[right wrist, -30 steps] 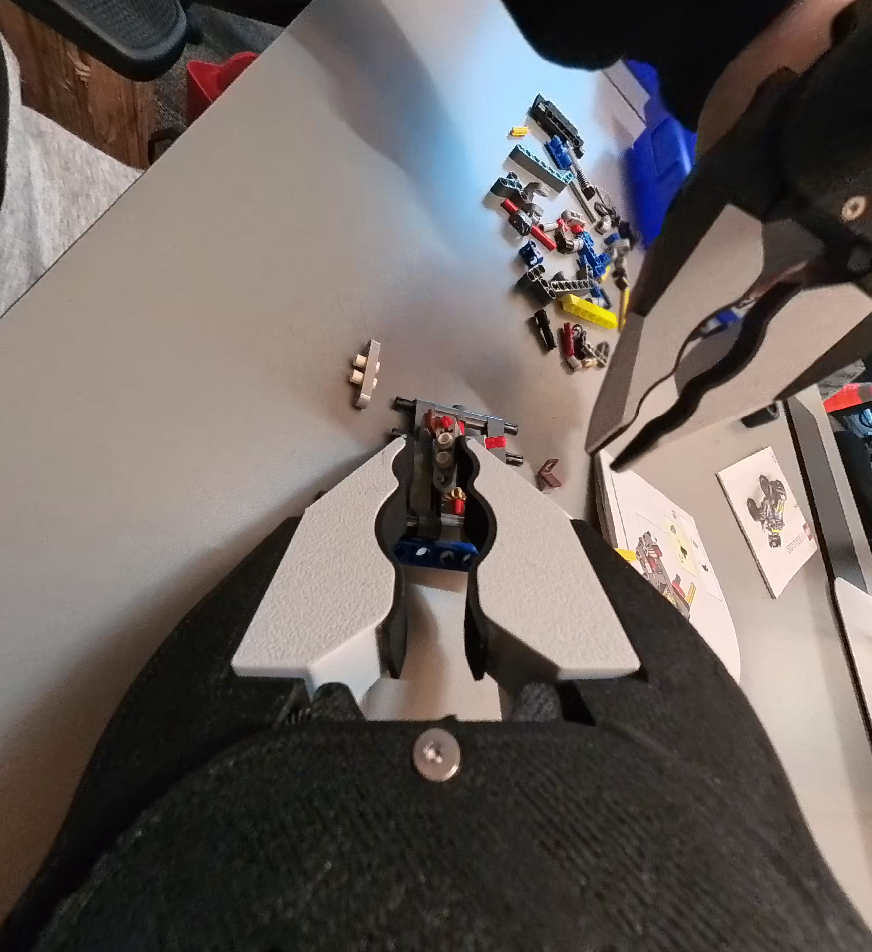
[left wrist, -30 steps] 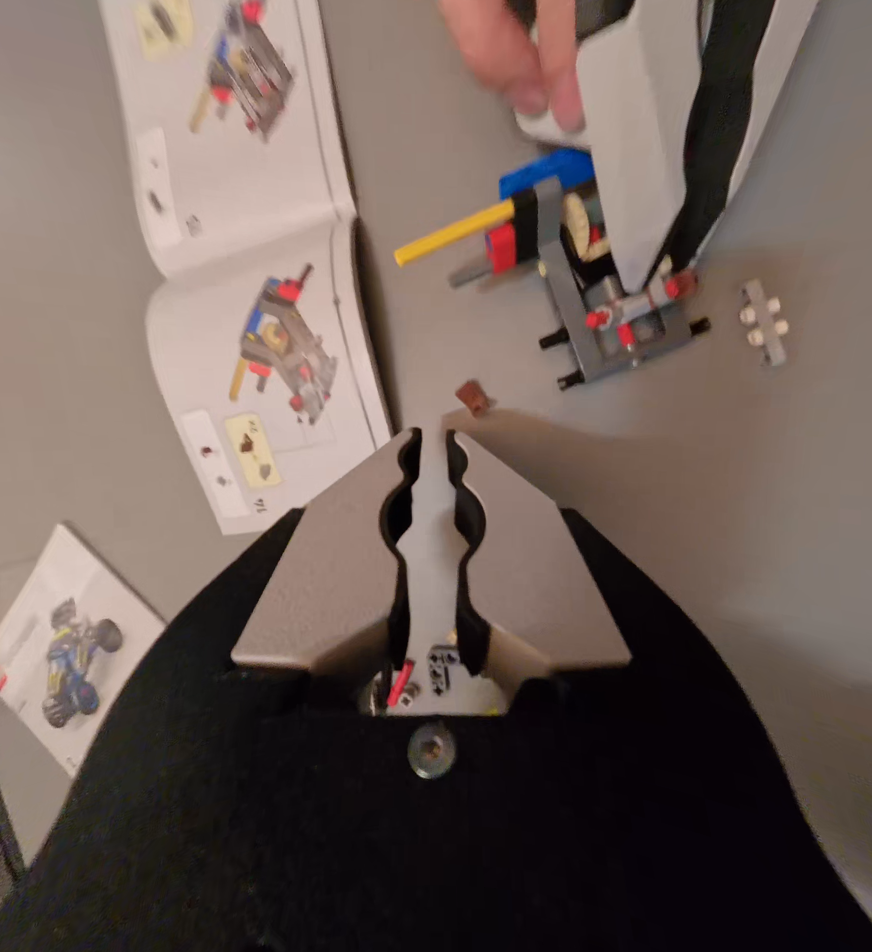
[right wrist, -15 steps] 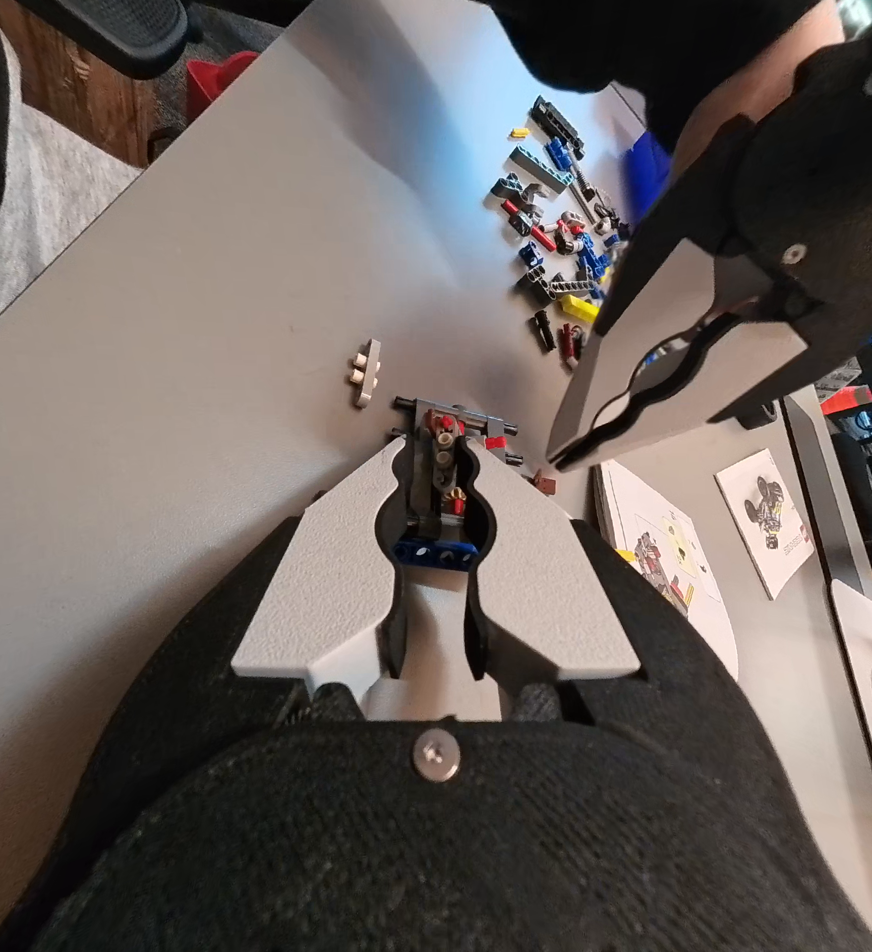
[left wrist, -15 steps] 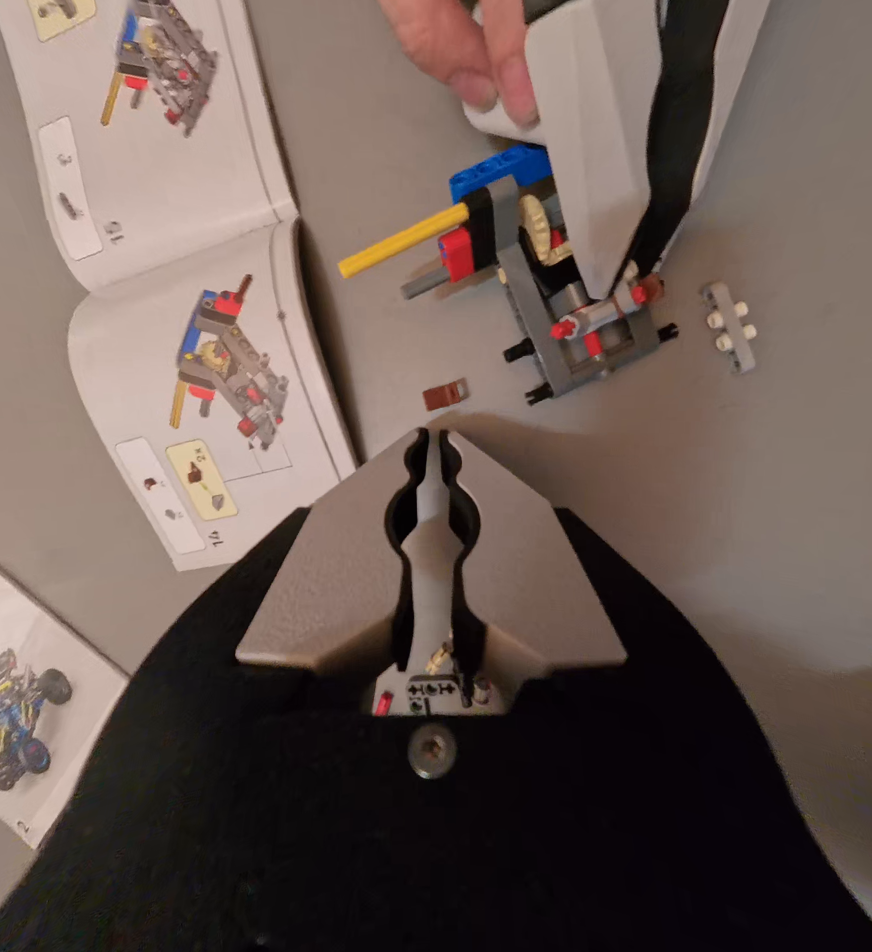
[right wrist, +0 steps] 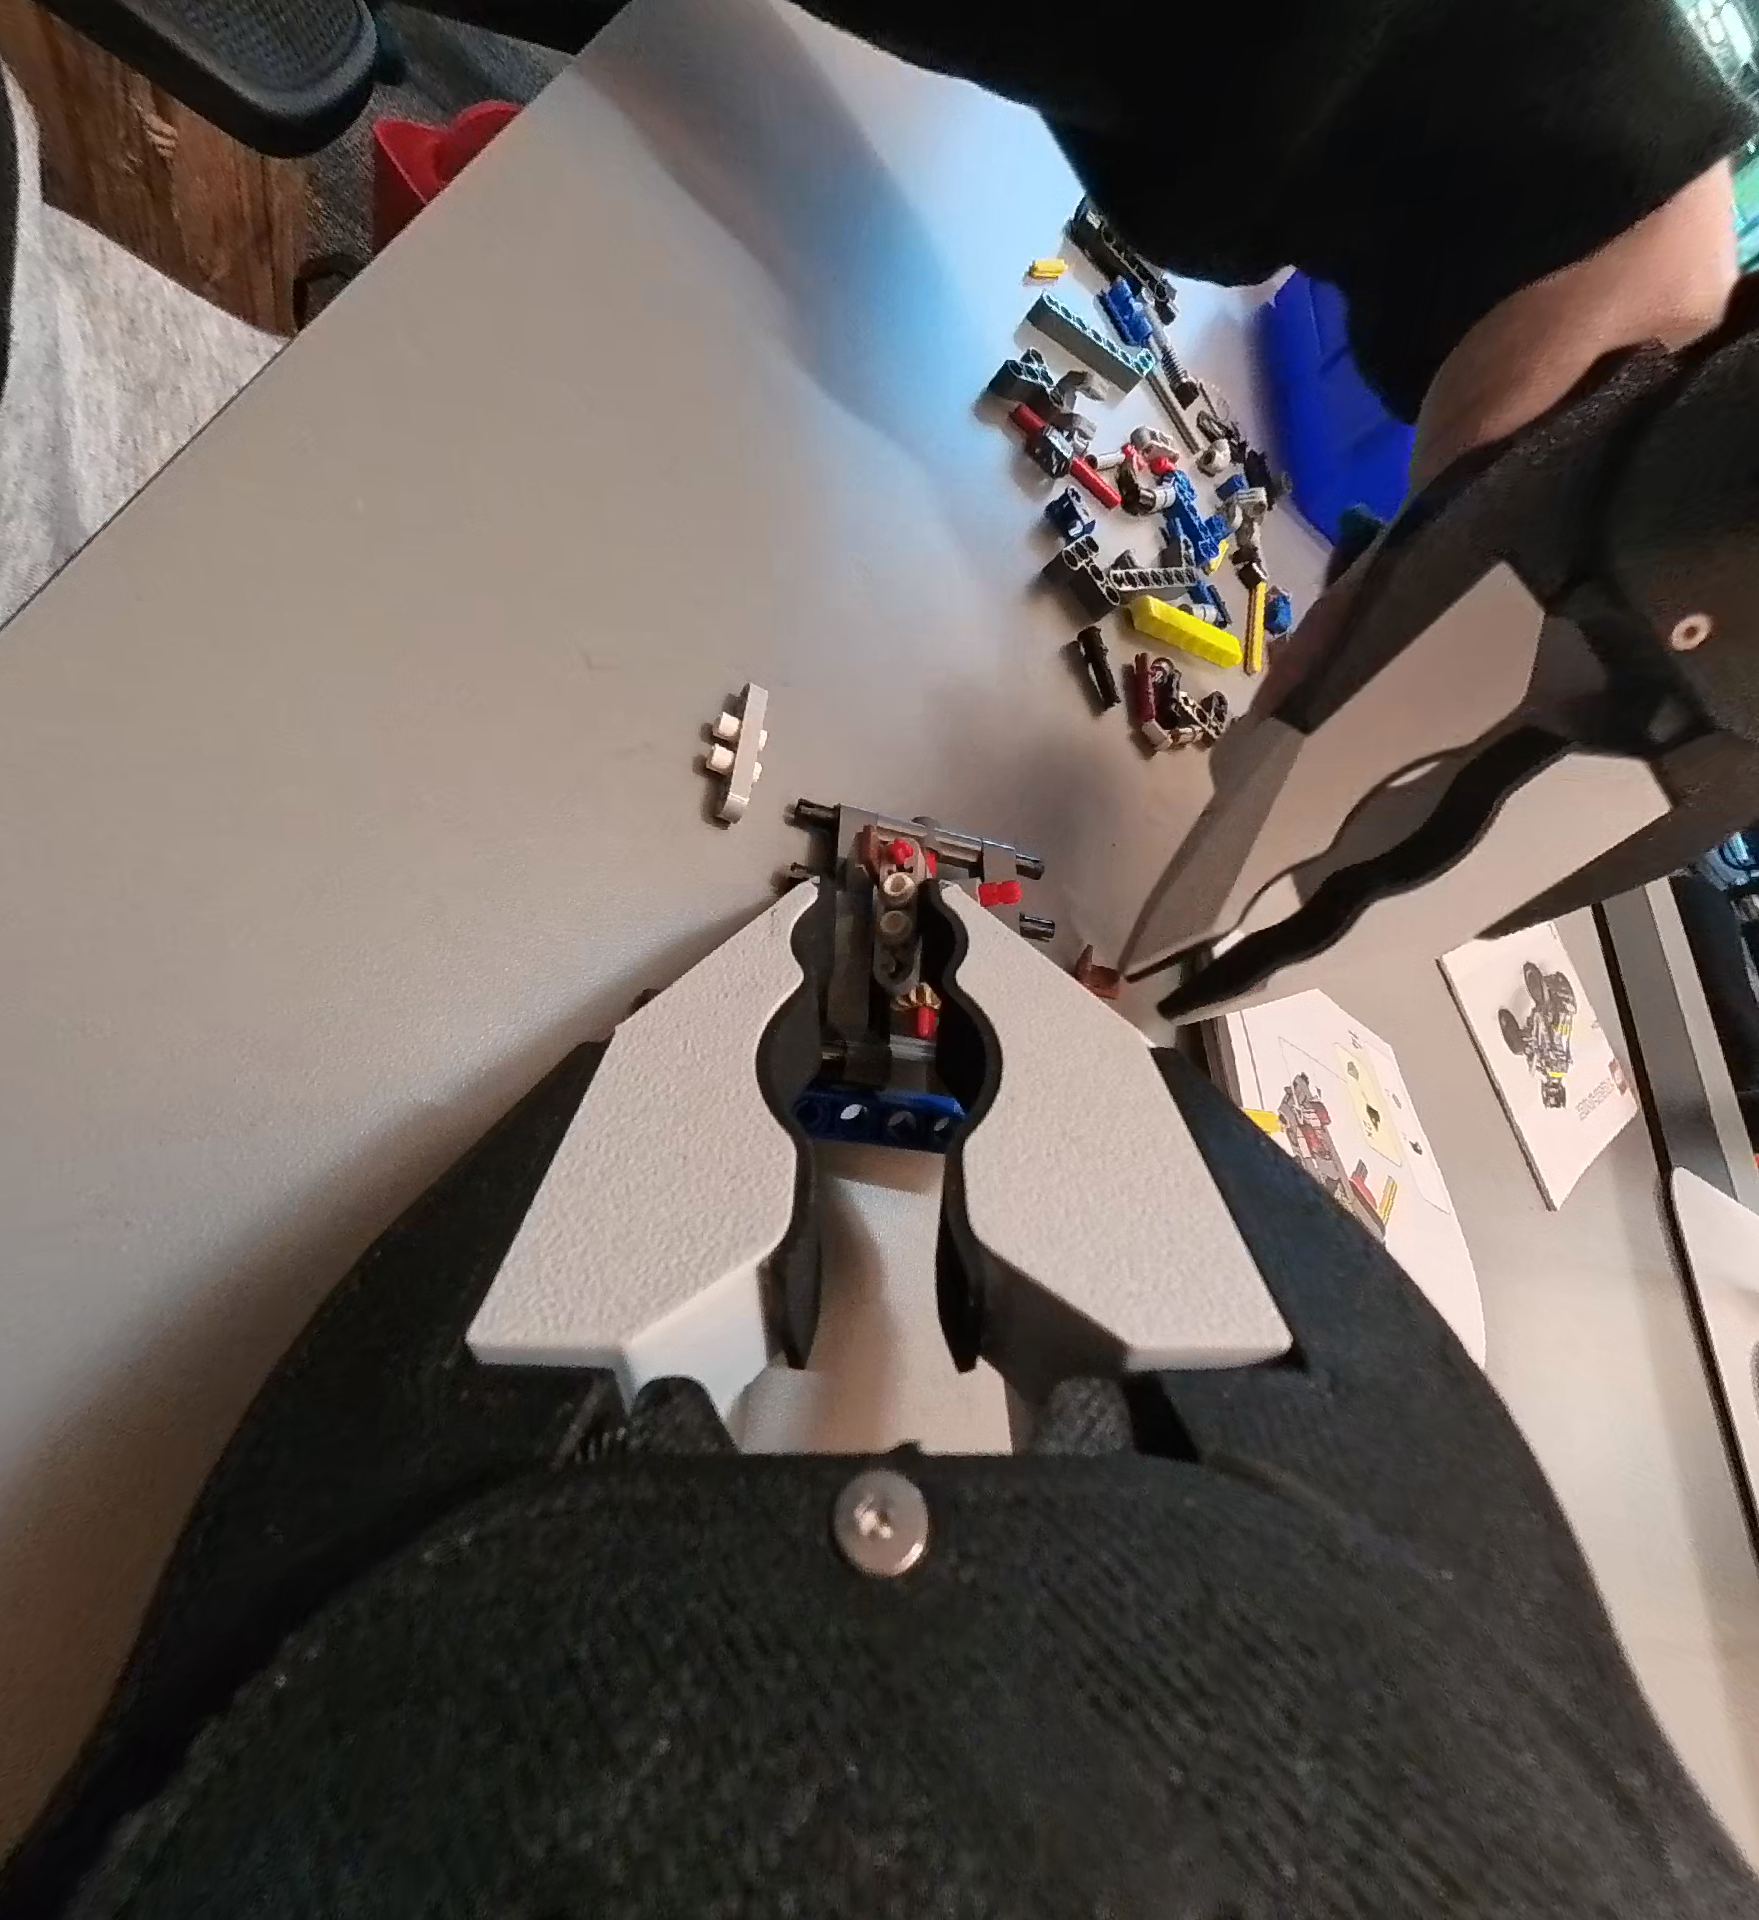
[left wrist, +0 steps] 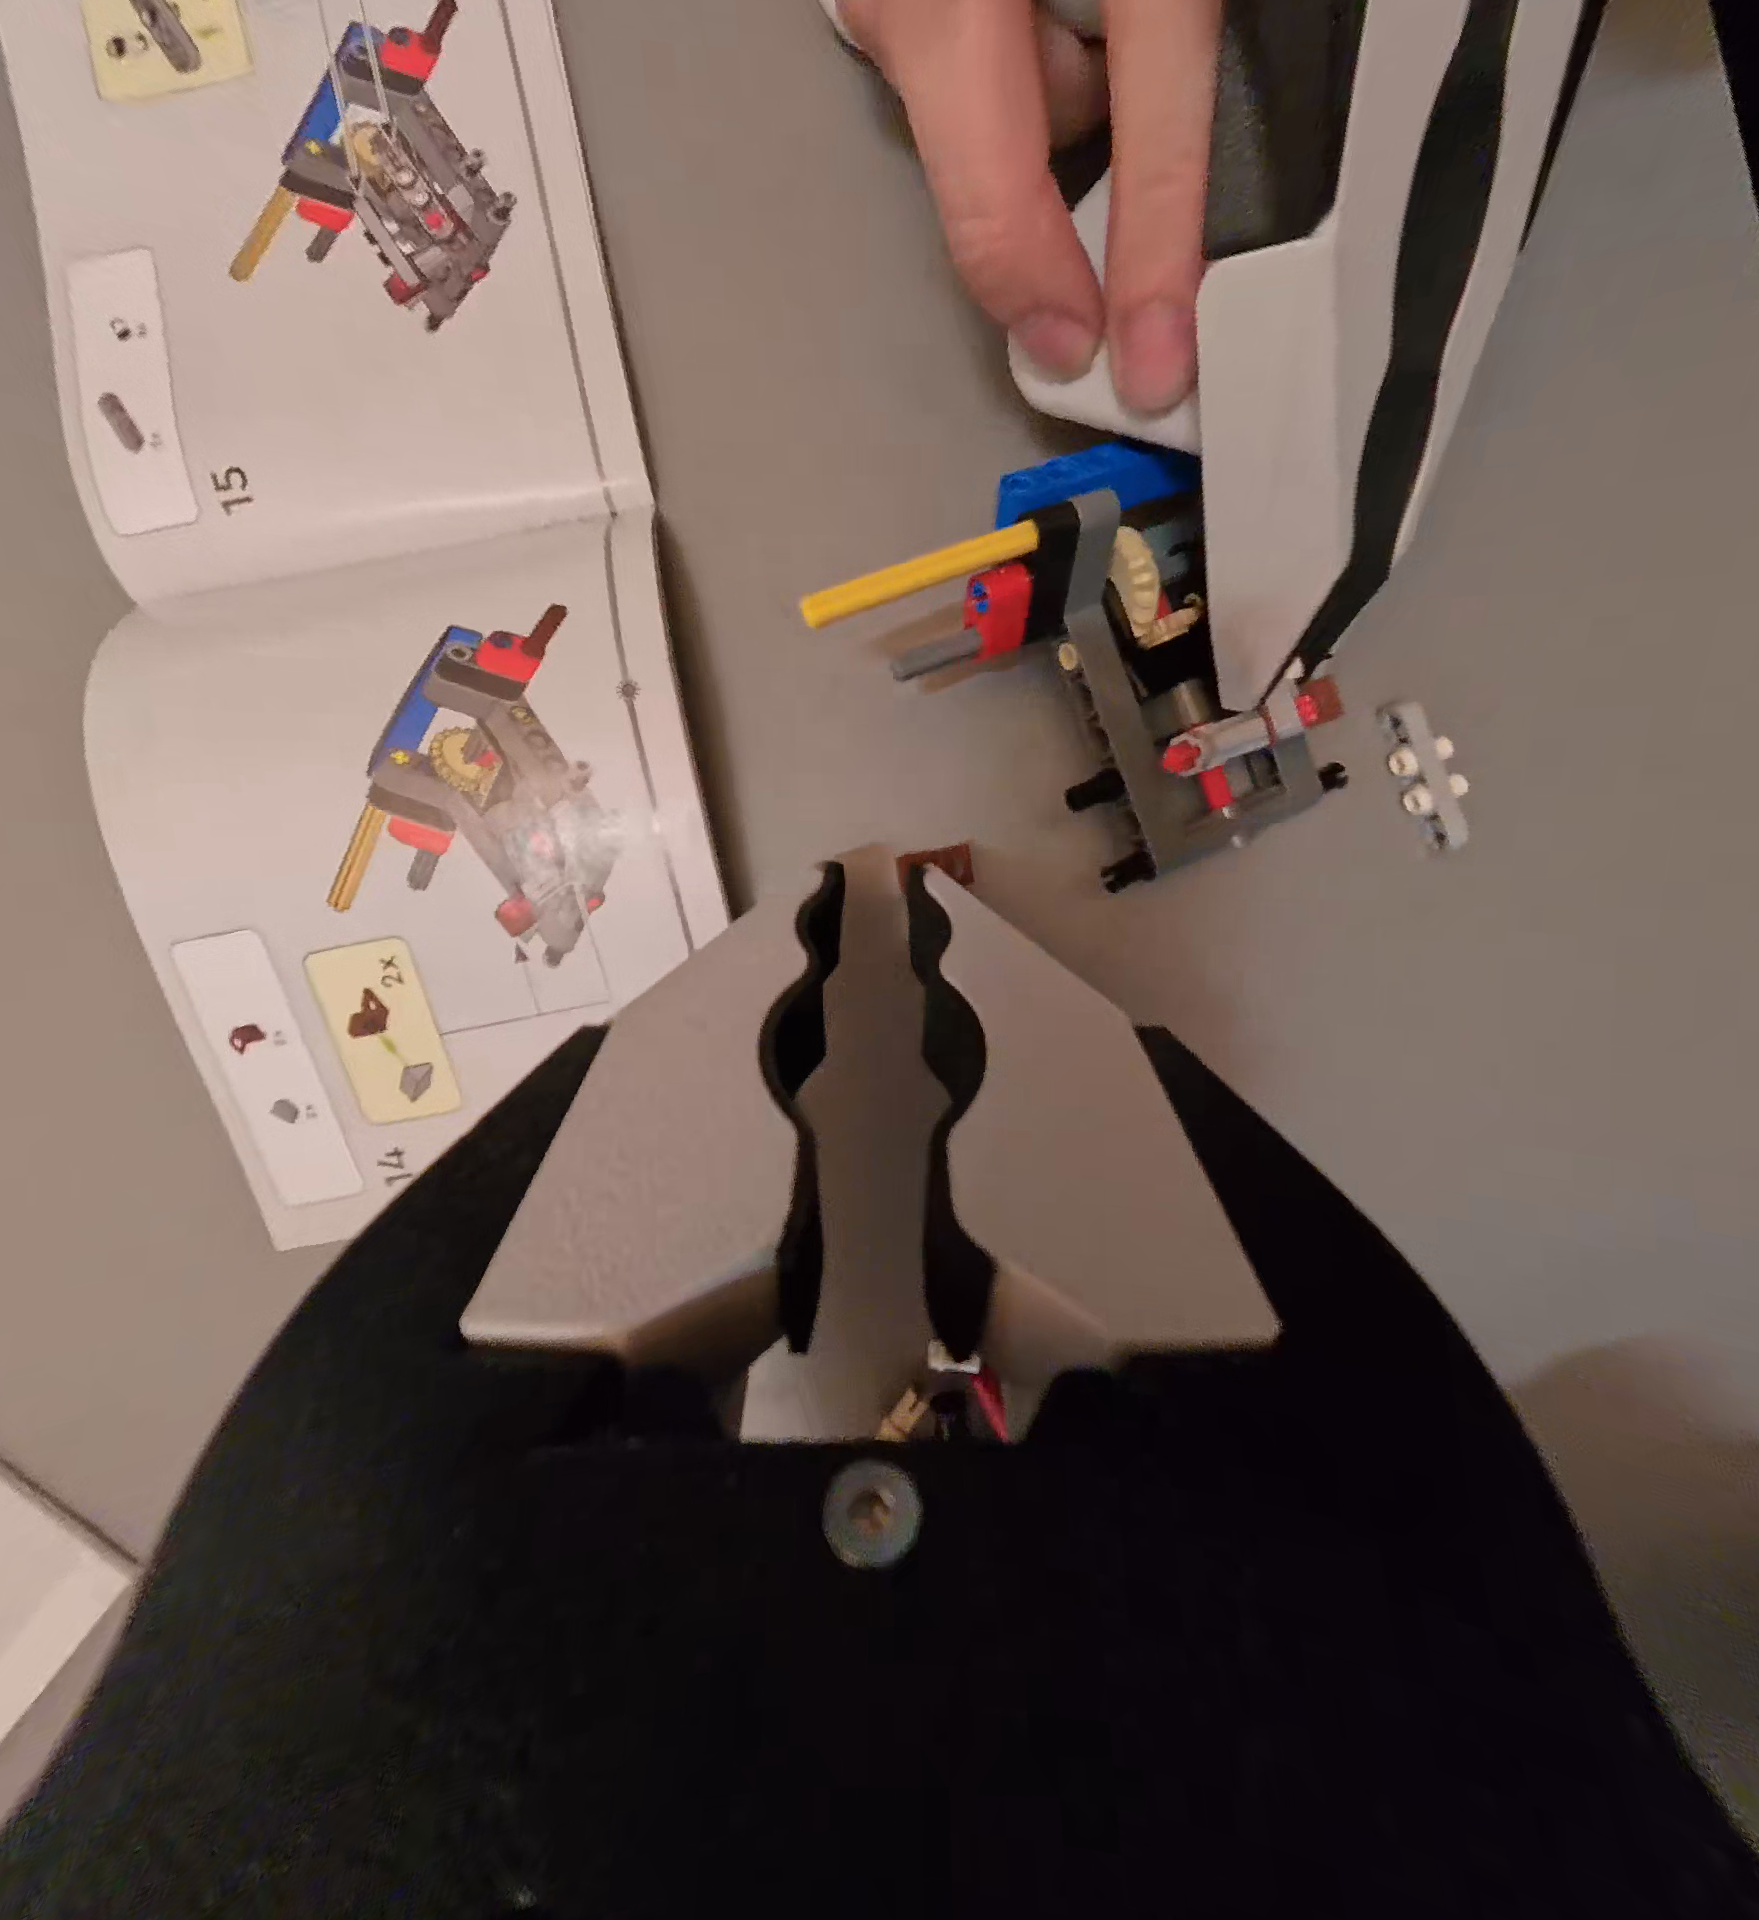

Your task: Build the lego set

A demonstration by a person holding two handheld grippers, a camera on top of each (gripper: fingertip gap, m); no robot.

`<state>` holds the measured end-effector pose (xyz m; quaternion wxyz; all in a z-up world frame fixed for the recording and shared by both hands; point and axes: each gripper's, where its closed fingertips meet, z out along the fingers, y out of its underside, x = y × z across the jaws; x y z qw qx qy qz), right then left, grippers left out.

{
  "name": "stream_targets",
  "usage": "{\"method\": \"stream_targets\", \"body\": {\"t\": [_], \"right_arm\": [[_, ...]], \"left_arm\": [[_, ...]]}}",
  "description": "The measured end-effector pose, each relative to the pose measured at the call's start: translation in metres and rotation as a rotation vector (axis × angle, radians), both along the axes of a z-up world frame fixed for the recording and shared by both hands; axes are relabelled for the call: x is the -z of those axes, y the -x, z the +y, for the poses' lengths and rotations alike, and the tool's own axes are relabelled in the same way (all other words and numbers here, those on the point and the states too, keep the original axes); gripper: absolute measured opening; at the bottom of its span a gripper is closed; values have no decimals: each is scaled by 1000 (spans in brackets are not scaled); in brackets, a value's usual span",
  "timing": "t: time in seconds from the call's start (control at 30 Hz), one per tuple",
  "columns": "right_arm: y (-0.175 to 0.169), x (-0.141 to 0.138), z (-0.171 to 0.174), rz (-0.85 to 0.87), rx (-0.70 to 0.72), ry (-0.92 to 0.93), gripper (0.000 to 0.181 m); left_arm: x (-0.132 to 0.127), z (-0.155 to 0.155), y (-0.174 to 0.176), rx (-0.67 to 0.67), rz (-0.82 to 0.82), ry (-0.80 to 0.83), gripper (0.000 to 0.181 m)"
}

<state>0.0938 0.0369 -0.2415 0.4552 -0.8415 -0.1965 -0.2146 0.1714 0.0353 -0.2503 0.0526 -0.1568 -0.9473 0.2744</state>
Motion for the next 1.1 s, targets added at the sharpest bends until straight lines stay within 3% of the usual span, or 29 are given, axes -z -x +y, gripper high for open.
{"method": "stream_targets", "body": {"t": [0.33, 0.57, 0.8, 1.1], "right_arm": [[0, 0, 0, -1, 0, 0, 14], [0, 0, 0, -2, 0, 0, 14], [0, 0, 0, -5, 0, -1, 14], [0, 0, 0, -8, 0, -1, 14]], "left_arm": [[5, 0, 9, -1, -36, -31, 13], [4, -1, 14, -7, -60, -39, 0], [1, 4, 11, -70, -53, 5, 0], [-11, 12, 5, -349, 73, 6, 0]]}}
